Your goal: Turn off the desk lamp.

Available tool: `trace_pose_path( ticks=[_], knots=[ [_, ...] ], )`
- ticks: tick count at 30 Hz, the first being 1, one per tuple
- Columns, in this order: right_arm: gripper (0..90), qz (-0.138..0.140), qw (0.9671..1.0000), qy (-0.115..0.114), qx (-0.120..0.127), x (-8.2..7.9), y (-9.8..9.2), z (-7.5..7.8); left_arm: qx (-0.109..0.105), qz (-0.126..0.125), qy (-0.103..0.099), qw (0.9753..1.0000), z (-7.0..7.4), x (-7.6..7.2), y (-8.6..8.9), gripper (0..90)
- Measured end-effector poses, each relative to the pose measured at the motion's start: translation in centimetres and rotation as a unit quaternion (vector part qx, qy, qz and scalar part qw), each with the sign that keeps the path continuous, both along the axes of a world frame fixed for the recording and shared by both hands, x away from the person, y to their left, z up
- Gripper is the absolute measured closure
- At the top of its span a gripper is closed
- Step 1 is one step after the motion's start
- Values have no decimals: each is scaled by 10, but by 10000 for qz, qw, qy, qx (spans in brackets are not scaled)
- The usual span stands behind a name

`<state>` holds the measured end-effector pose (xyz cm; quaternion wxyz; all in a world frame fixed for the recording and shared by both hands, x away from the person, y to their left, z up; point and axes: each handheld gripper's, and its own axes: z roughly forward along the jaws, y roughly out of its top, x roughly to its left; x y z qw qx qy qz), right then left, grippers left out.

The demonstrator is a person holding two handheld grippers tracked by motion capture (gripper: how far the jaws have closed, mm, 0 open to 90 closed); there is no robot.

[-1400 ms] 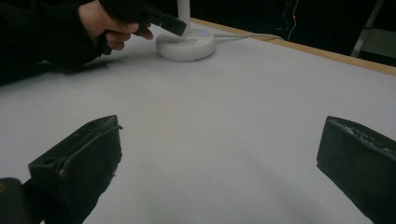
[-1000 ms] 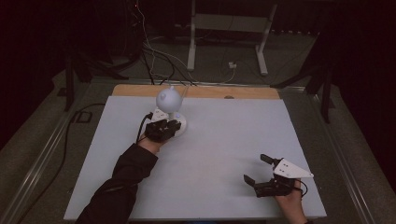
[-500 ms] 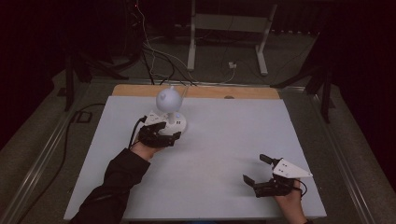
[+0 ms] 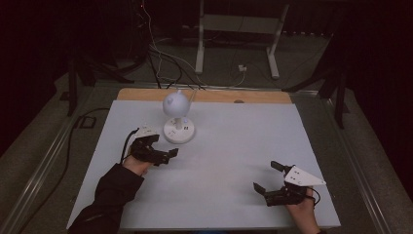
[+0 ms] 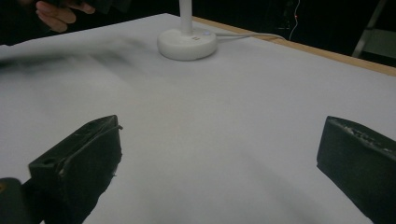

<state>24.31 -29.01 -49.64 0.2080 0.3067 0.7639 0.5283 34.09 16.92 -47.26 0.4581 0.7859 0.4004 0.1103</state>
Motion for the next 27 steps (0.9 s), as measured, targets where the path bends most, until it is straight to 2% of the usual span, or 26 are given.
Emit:
trace_pose_path(
  ticks=[4,8,10,14,16,20,27],
  knots=[
    [0,1,10000,13,2,0,0,0,91,-20,25,10000,-4,-10,10,4],
    [0,0,10000,13,-3,0,1,0,89,-92,49,9999,-8,-21,19,4],
    [0,2,10000,22,-17,0,1,0,150,-117,42,9998,-9,-26,22,4],
    [0,1,10000,27,-15,0,1,0,144,-209,44,9997,-13,-38,26,4],
    [0,7,10000,30,-26,0,1,0,227,-223,28,9995,-14,-43,28,4],
    [0,9,10000,27,-23,0,1,0,196,-239,22,9995,-16,-54,34,4],
    [0,9,10000,33,-48,0,2,-1,275,-368,25,9989,-24,-71,43,4]
  ],
)
